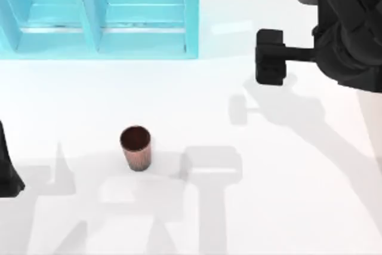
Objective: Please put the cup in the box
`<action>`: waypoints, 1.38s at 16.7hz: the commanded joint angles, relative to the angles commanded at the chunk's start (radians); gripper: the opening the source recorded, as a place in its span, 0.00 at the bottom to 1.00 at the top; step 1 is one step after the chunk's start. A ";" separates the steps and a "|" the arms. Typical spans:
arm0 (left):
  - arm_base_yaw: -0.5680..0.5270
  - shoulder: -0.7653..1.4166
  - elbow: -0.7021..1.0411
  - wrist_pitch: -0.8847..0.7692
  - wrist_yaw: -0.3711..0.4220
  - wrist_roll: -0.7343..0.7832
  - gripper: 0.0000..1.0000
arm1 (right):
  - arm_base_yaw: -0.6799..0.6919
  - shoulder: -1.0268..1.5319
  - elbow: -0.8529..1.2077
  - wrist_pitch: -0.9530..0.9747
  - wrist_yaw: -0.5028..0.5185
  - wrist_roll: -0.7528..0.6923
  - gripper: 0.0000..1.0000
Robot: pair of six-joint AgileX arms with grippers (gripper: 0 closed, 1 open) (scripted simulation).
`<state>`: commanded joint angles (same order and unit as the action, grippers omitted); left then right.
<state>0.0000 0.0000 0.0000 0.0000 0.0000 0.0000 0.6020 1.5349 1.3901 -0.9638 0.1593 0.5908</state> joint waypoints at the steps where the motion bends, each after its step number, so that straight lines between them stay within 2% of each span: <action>1: 0.000 0.000 0.000 0.000 0.000 0.000 1.00 | 0.036 0.102 0.102 -0.069 0.006 0.035 1.00; 7: 0.000 0.000 0.000 0.000 0.000 0.000 1.00 | 0.215 0.616 0.711 -0.410 0.018 0.220 1.00; 12: 0.000 0.000 0.000 0.000 0.000 0.000 1.00 | 0.309 0.885 1.099 -0.565 0.014 0.326 1.00; 16: 0.000 0.000 0.000 0.000 0.000 0.000 1.00 | 0.340 0.977 1.234 -0.607 0.011 0.365 1.00; 23: 0.000 0.000 0.000 0.000 0.000 0.000 1.00 | 0.336 0.980 1.237 -0.605 0.010 0.366 1.00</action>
<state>0.0000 0.0000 0.0000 0.0000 0.0000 0.0000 0.9385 2.5150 2.6274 -1.5687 0.1695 0.9570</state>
